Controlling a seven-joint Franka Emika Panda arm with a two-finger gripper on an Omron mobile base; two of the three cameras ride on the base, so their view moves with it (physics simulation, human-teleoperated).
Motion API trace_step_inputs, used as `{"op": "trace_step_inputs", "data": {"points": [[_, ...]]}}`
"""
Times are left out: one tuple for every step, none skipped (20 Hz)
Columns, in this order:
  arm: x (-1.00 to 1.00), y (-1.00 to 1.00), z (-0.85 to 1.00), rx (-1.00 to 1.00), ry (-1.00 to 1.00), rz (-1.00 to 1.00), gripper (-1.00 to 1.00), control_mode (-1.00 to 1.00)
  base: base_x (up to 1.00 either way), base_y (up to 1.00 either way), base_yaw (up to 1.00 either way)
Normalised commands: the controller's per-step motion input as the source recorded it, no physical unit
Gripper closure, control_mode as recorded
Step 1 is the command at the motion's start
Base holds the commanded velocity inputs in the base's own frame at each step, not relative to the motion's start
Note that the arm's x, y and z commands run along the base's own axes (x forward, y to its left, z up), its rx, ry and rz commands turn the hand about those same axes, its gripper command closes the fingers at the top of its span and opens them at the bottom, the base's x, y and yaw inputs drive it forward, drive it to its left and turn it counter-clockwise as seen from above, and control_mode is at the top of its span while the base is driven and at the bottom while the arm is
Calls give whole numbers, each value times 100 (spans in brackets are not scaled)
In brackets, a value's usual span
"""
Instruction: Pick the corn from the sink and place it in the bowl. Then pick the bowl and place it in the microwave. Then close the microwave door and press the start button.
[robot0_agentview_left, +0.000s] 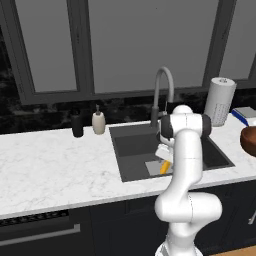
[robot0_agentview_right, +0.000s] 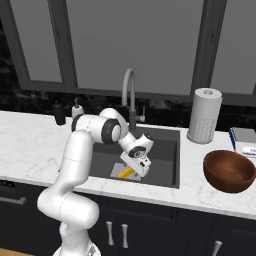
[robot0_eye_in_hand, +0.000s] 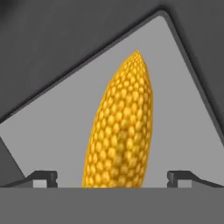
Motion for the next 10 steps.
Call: {"op": "trace_step_inputs", "data": {"points": [[26,0,-25,0,0,-3,-100,-100,0,0,0],[14,0,-29,0,0,-1,-100,-100,0,0,0],[9,0,-29,0,0,0,-100,-100,0,0,0],[6,0,-31,0,0,0,-100,-100,0,0,0],[0,0,-35,0,0,0,-100,-100,0,0,0],[0,0,-41,0,0,0,-100,-100,0,0,0],[0,0,-51,0,0,0,-100,-100,0,0,0],[0,4,-54,0,0,0,100,-100,0,0,0],[0,9,-58,-1,0,0,100,-100,0,0,0],[0,9,-50,-1,0,0,100,-100,0,0,0]]}}
